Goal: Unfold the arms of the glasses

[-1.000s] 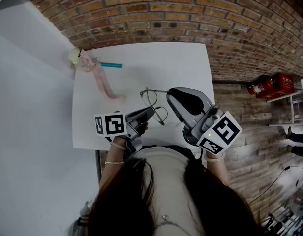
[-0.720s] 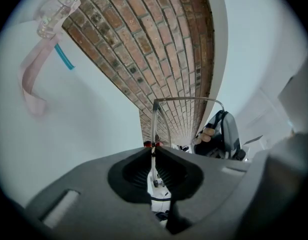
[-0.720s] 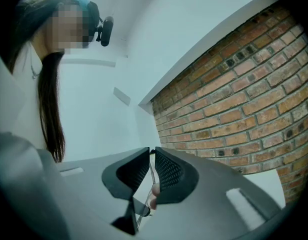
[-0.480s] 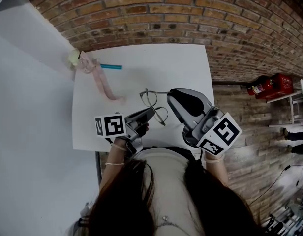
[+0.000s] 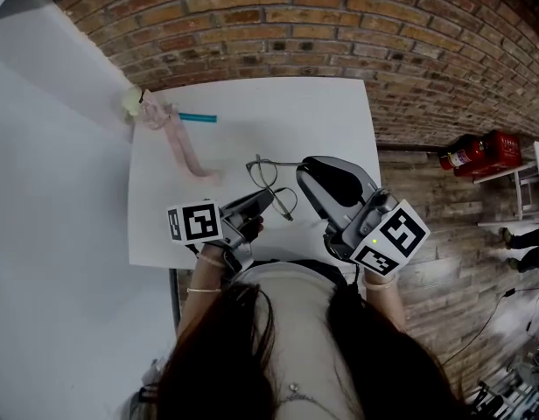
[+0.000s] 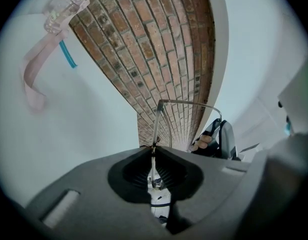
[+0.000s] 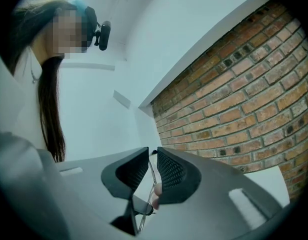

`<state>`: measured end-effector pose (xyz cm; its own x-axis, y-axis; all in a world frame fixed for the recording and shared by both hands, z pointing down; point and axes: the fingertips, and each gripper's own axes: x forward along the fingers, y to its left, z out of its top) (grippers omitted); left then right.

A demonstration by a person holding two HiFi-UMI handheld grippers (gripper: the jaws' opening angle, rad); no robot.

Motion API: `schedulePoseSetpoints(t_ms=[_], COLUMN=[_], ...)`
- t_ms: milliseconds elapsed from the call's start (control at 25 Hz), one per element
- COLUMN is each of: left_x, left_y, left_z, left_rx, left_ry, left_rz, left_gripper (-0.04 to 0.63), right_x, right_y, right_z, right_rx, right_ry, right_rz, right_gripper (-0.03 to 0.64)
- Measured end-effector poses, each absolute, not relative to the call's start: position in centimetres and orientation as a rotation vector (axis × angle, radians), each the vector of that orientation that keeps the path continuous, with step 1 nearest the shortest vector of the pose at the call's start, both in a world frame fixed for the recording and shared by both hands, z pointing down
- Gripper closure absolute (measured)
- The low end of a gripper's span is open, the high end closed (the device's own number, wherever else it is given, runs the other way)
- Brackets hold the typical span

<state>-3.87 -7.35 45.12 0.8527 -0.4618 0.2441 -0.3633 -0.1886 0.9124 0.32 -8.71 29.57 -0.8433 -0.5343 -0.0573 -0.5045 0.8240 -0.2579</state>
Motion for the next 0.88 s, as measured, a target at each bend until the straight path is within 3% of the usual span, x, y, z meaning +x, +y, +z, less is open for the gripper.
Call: schedulePoseSetpoints(t_ms=[880], left_x=[-5.6], left_y=[-8.5], left_z=[44.7], left_rx=[1.76], left_ry=[-0.667], left_rz=[-0.199], left_gripper=[0.574], right_x=[0.2], right_y=[-8.8], right_z=[30.7], right_rx=[-0.824], right_ry=[2.896], right_rz=[-0.4], right_gripper=[0.558])
